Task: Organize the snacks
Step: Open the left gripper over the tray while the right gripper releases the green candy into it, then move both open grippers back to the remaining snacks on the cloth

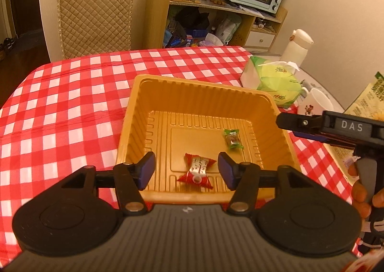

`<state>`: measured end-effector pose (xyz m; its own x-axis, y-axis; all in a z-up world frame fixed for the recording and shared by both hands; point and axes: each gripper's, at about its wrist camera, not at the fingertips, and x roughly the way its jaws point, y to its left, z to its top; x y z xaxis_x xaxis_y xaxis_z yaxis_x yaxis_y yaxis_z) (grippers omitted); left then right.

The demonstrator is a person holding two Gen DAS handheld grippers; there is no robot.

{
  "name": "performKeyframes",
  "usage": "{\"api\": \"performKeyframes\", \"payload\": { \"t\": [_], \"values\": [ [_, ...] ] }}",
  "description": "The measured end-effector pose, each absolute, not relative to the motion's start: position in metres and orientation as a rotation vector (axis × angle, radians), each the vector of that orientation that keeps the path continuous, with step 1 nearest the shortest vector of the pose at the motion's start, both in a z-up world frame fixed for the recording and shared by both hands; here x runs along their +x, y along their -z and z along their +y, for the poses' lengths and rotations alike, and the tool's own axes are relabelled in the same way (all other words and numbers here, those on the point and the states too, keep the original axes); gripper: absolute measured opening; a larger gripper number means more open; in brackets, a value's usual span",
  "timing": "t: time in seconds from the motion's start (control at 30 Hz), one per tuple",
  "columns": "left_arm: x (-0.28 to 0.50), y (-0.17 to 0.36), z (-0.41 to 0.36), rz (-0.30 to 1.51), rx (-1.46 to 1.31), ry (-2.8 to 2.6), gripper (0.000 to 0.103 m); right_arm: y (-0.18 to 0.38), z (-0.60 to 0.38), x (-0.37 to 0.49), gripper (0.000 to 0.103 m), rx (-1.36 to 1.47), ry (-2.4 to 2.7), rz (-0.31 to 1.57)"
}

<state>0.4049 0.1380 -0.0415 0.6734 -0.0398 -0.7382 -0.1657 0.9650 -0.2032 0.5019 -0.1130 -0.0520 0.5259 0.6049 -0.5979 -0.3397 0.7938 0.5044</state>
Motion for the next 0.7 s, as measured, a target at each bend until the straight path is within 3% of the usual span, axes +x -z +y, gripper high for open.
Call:
{"api": "performKeyframes", "payload": {
  "t": [0.27,0.7],
  "values": [
    [0.361,0.024,0.135,0.809,-0.252,-0.035,0.06,0.033,-0.138,0.448,0.069,0.37,-0.539,0.791],
    [0.273,0.004,0.118,0.76,-0.244,-0.019,0.06,0.011,-0.167,0.357,0.072,0.332,-0.551,0.72]
  ]
}}
